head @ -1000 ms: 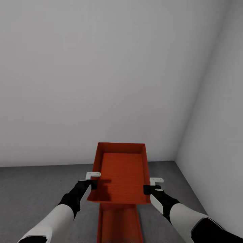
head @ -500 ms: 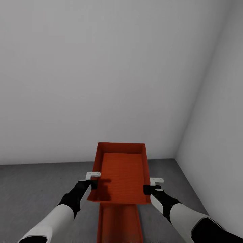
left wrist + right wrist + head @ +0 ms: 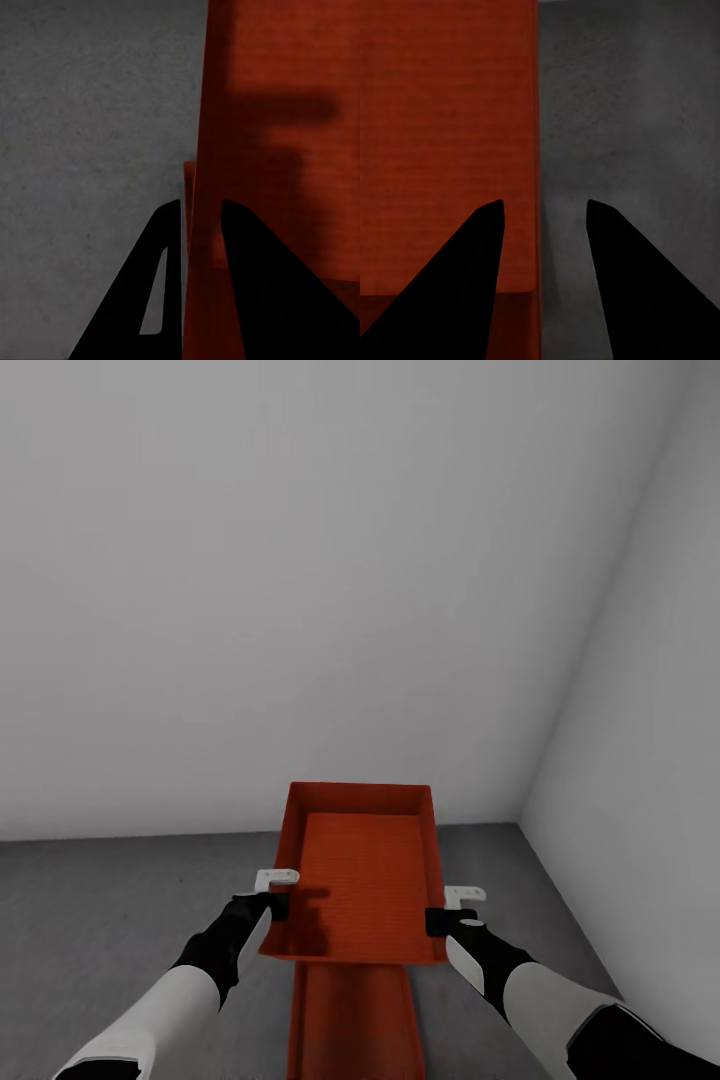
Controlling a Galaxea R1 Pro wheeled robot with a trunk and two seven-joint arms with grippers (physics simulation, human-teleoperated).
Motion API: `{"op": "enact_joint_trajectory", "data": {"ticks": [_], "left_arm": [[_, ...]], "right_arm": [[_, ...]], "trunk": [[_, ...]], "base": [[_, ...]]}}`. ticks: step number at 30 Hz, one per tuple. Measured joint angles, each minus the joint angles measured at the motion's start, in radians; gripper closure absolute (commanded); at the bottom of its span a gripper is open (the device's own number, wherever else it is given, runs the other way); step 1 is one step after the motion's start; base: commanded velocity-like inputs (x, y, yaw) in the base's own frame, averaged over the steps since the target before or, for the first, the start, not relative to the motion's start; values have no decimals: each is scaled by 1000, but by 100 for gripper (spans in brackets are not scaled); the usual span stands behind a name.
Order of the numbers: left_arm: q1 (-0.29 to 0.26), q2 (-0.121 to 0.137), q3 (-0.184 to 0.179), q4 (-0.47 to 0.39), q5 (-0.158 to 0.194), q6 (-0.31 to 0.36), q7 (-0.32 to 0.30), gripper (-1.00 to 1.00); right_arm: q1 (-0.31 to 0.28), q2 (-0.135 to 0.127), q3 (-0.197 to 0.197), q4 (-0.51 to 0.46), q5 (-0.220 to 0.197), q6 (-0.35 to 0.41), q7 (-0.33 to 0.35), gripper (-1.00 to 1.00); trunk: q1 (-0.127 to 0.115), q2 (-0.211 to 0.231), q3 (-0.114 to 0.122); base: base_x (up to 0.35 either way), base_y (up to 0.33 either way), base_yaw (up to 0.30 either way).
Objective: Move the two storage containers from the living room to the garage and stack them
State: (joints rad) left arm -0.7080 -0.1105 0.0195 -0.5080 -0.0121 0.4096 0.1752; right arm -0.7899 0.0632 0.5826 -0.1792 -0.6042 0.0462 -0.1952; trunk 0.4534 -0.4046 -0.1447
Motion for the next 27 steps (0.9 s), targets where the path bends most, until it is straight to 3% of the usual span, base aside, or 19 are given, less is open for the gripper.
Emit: {"op": "enact_joint_trajectory", "data": {"ticks": [27], "left_arm": [[-1, -1, 5, 4, -10, 1, -4, 100]], "right_arm": [[0, -1, 9, 2, -11, 0, 0, 100]], "trunk": [[104, -190, -129]], "base": [[0, 0, 0]]}}
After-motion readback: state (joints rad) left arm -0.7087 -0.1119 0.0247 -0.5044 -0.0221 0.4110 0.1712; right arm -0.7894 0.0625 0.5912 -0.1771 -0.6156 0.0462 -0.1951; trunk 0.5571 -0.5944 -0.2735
